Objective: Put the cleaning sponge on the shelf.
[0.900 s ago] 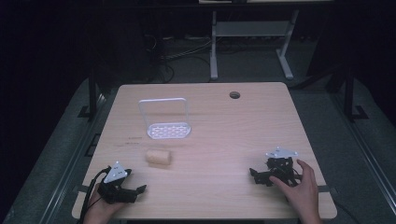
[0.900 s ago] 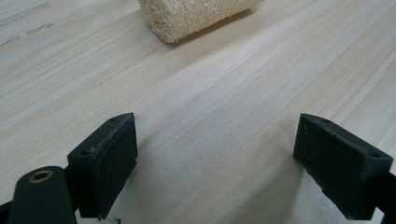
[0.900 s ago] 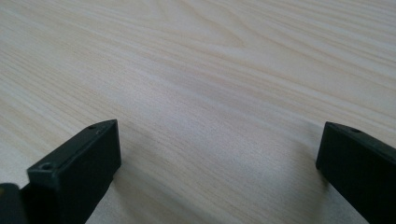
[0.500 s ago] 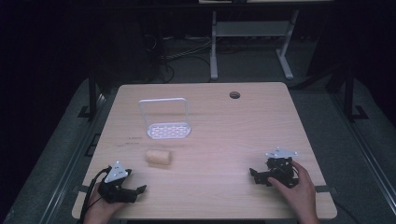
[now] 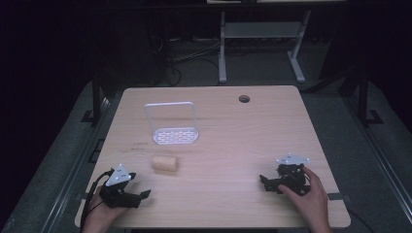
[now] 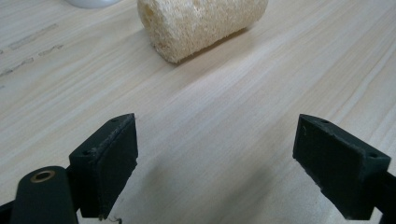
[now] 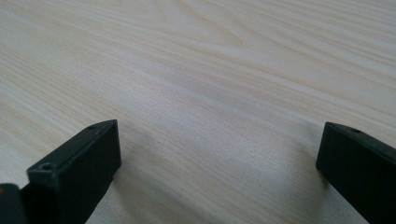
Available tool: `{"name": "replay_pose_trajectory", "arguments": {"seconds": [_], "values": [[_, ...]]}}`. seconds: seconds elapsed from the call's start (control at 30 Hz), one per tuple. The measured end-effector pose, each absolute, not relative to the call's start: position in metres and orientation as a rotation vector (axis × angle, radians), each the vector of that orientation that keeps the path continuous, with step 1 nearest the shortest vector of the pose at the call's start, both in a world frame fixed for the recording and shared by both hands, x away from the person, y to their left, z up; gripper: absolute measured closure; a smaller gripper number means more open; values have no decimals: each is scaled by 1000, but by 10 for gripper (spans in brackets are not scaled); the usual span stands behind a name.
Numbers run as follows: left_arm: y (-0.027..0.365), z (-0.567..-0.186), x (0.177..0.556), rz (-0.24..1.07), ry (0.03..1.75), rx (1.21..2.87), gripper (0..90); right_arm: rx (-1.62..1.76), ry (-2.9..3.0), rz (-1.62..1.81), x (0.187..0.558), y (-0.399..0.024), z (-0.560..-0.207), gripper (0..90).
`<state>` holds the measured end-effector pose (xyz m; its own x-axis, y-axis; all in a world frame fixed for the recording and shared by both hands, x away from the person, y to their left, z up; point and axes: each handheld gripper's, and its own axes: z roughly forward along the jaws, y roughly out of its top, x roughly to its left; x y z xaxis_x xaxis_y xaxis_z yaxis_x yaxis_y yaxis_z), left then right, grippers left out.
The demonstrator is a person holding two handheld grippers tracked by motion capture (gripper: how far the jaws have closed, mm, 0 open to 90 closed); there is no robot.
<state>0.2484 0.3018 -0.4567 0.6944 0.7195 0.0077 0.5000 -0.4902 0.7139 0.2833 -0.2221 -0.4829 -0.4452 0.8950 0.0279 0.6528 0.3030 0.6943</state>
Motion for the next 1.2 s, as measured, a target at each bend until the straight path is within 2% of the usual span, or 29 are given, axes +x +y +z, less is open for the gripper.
{"name": "replay_pose_trajectory", "arguments": {"seconds": [1.2], "values": [[288,-417,286,384,804,2181,136,1387,2210,917,283,-222,-483,0]]}}
